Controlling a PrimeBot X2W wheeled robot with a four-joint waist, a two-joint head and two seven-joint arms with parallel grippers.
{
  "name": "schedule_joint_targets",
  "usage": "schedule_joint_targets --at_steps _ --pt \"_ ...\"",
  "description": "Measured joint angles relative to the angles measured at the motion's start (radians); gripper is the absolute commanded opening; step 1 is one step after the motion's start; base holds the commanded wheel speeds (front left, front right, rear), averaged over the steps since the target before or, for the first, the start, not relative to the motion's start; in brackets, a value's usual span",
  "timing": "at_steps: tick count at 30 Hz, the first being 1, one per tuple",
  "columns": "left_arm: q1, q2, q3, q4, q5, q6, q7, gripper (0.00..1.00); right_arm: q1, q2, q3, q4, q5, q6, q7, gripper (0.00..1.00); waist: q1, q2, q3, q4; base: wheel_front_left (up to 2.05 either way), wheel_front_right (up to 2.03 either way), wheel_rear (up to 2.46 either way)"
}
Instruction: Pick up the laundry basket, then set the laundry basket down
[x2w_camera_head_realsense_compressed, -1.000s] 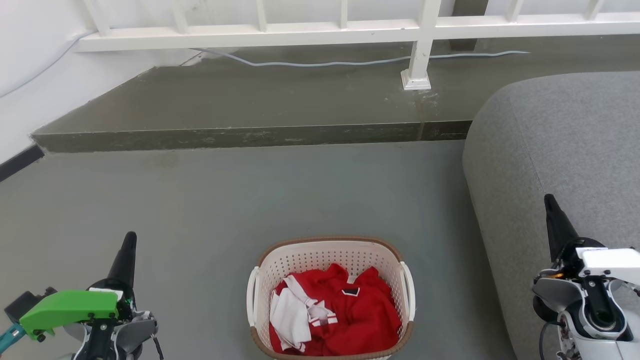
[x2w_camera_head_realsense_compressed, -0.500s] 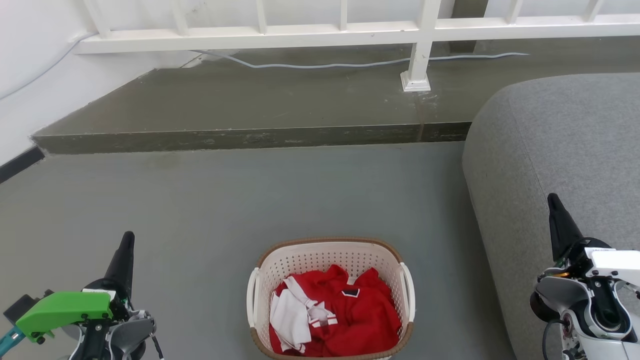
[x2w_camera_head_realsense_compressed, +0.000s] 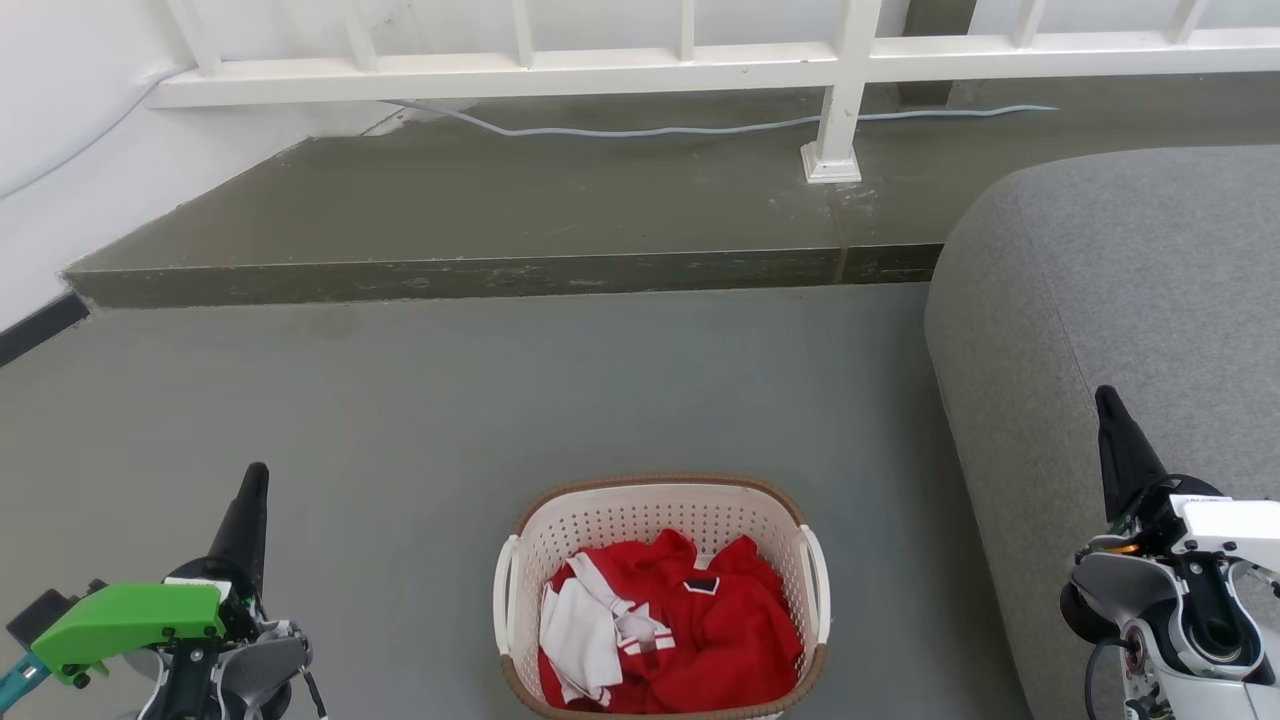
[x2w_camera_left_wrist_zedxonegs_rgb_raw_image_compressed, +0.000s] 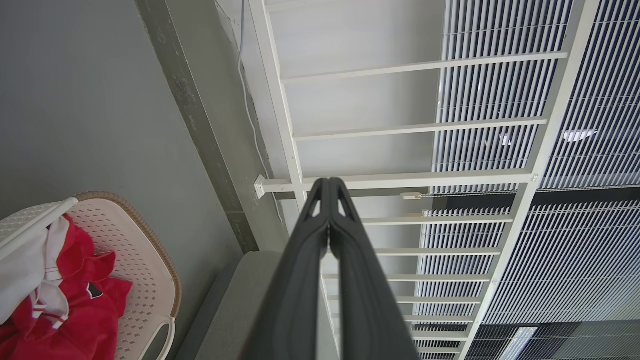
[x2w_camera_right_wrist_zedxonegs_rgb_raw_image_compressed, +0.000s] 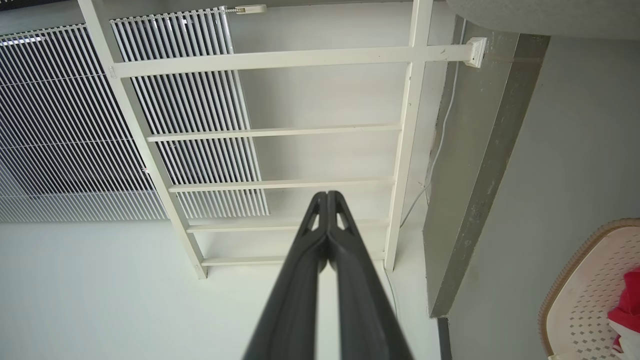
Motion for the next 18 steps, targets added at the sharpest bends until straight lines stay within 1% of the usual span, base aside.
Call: schedule_joint_targets --at_steps 18 --pt "0.000 0.000 0.000 0.000 0.000 0.000 0.000 0.00 0.000 0.000 0.000 -0.002 0.000 0.001 0.000 0.00 0.0000 0.0000 0.000 0.000 0.00 0.00 0.00"
